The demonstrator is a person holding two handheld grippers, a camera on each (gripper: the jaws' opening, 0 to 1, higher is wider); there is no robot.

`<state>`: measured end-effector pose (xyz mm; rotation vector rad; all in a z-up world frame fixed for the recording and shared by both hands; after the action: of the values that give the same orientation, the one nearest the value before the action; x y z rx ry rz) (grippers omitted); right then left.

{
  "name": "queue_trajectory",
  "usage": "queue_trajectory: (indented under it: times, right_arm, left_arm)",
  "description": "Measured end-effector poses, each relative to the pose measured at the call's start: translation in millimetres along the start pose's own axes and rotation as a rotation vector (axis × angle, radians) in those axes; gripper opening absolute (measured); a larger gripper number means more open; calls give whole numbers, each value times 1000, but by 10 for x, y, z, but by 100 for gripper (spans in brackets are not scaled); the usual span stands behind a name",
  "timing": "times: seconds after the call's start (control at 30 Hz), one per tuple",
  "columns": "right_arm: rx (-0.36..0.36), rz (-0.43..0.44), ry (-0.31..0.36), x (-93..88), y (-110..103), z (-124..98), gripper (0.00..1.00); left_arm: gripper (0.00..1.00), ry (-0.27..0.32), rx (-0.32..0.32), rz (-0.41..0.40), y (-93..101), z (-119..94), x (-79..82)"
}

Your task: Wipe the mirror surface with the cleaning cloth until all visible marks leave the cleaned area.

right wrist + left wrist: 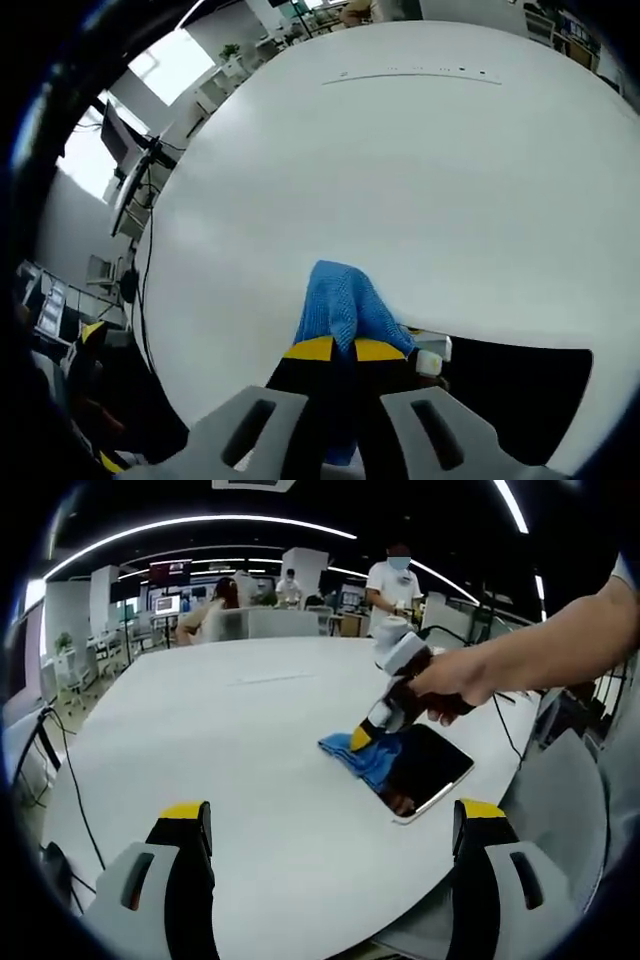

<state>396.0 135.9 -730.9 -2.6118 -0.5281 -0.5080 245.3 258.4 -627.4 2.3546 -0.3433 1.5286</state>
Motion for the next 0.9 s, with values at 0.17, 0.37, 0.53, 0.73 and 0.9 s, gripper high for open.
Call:
queue_trajectory:
  times: [0.17,0.37,0.53,0.73,0.9]
  right_arm:
    - [15,26,4,18,27,30,0]
    - [7,7,11,6,21,31,0]
    - [7,-3,4,-59,7,-15,0]
    - [14,2,-2,-137,-14,-54,0]
    - [22,4,-4,-196,-35,-68,0]
  left_arm:
    - [99,1,6,-6,-23,-10,-8]
    - [99,-6,14,-3,-26,-13,-13]
    - [99,2,9,4,-4,-19,31]
    - [99,3,4,10,13,-36,46]
    - [99,5,-1,15,37,-43,68]
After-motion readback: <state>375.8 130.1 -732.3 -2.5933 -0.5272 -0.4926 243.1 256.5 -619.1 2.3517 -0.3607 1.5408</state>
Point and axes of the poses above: the point that each gripper's makers call its tool centre point, and the gripper's own axes: z roughly forward along the fingers, y roughly to its right, x roughly out of its top, the point moved 1 cm from there along -z, roughly backward along the fingers, and after that the axes turned 4 degrees about y, right-handed, at the moved point
